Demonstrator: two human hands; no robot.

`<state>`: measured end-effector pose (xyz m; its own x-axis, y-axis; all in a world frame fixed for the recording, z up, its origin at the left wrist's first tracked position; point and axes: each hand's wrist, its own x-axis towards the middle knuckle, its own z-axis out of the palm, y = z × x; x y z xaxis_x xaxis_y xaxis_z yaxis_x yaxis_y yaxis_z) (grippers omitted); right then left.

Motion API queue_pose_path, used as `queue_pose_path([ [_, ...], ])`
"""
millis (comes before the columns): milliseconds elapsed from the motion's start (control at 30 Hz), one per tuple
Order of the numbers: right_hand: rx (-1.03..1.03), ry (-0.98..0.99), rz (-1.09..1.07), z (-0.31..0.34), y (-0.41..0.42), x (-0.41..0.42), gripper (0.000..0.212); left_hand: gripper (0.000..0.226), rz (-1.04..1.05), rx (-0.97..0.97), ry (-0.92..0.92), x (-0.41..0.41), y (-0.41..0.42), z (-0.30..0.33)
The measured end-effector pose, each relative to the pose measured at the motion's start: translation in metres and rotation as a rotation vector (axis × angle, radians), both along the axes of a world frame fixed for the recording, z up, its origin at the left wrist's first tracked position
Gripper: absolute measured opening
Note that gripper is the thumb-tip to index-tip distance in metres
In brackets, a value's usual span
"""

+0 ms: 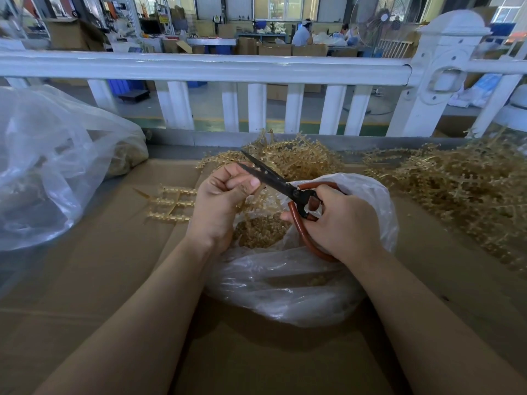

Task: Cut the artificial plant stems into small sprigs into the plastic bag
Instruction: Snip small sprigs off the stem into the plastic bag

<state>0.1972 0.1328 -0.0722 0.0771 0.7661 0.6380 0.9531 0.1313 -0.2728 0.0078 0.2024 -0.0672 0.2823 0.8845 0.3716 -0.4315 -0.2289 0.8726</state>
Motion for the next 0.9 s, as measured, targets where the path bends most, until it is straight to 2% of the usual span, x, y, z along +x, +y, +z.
queue_pose_path([
  [133,-0.006,0.007,0.003,0.0,0.0008,-0.0002,0.076,0.019,0.006,0.021,-0.023,-0.0001,0.0006,0.0013],
  [267,-0.001,-0.041,-0.031,-0.0018,0.002,0.0006,0.069,0.03,0.047,0.046,0.013,0.0025,-0.0001,0.0],
  [367,0.008,-0.052,-0.028,-0.0022,0.002,0.0004,0.074,0.038,0.067,0.05,0.0,0.0024,0.0,0.0001],
  [733,0.002,0.038,0.036,0.0001,-0.001,-0.0016,0.093,0.029,0.005,0.081,0.039,0.002,-0.002,0.0036],
  [900,0.003,0.039,0.053,-0.0005,-0.0003,-0.0005,0.081,0.026,-0.01,0.074,0.054,0.0009,-0.0031,0.0058],
])
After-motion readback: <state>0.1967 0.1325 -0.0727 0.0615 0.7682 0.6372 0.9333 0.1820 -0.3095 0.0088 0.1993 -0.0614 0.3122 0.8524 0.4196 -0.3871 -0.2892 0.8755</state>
